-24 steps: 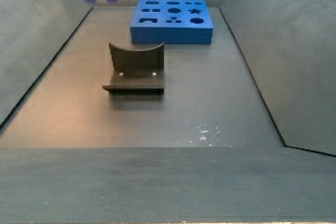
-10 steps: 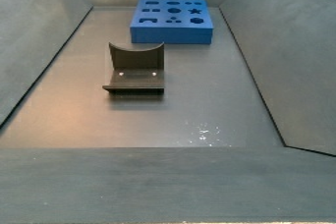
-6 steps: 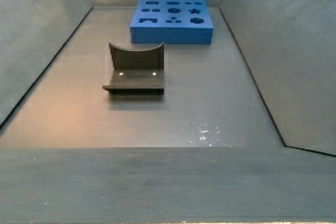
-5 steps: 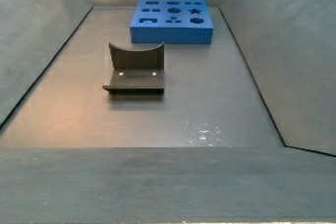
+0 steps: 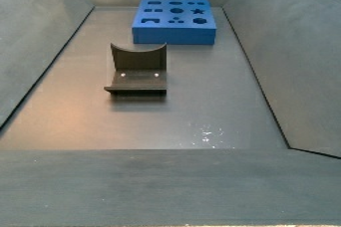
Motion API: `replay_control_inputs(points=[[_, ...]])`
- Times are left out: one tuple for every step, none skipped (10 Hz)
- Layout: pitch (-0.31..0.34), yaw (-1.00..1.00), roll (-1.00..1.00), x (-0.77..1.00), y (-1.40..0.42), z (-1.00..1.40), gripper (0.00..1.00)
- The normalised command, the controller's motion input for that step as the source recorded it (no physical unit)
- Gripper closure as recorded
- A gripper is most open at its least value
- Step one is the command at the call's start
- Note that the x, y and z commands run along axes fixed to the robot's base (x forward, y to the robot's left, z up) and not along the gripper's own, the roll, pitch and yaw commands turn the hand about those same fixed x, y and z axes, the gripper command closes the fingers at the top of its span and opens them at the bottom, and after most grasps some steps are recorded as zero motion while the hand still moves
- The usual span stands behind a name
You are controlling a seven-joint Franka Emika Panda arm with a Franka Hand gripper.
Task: Pick up the 3 prong object. Move up. Rotate the 3 prong object. Place the 3 prong object on the fixture. Regrasp the 3 prong object. Move to above the board. Insert the 3 prong object.
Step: Insert the 3 prong object.
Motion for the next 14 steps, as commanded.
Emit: replay_control_inputs(points=[[0.000, -0.82, -0.04, 0.30, 0.11, -0.42, 1.00], [0.000, -0.86, -0.03, 0.24, 0.08, -0.45, 1.00], [0.000, -0.95, -0.04, 0.11, 0.00, -0.49, 1.00], [0.000, -0.98, -0.03, 0.03, 0.00, -0.50, 1.00], [0.000, -0.99, -0.04, 0.04, 0.00, -0.48, 1.00], [-0.030, -0.83, -0.10, -0.10, 0.00, -0.39, 1.00], [-0.100, -0.64, -0.31, -0.21, 0.00, -0.43, 1.00], [-0.040, -0.66, -0.37, -0.13, 0.00, -0.33, 1.00], [0.000, -0.74, -0.29, -0.04, -0.02, -0.31, 1.00], [0.219, -0.80, -0.15, 0.00, 0.00, -0.49, 1.00], [0.311, -0.74, -0.04, 0.00, 0.14, -0.39, 1.00], [0.344, -0.75, 0.00, 0.00, 0.18, -0.42, 1.00], [0.321, -0.73, 0.00, 0.00, 0.17, -0.39, 1.00], [0.254, -0.66, 0.00, 0.04, 0.00, -0.27, 1.00]])
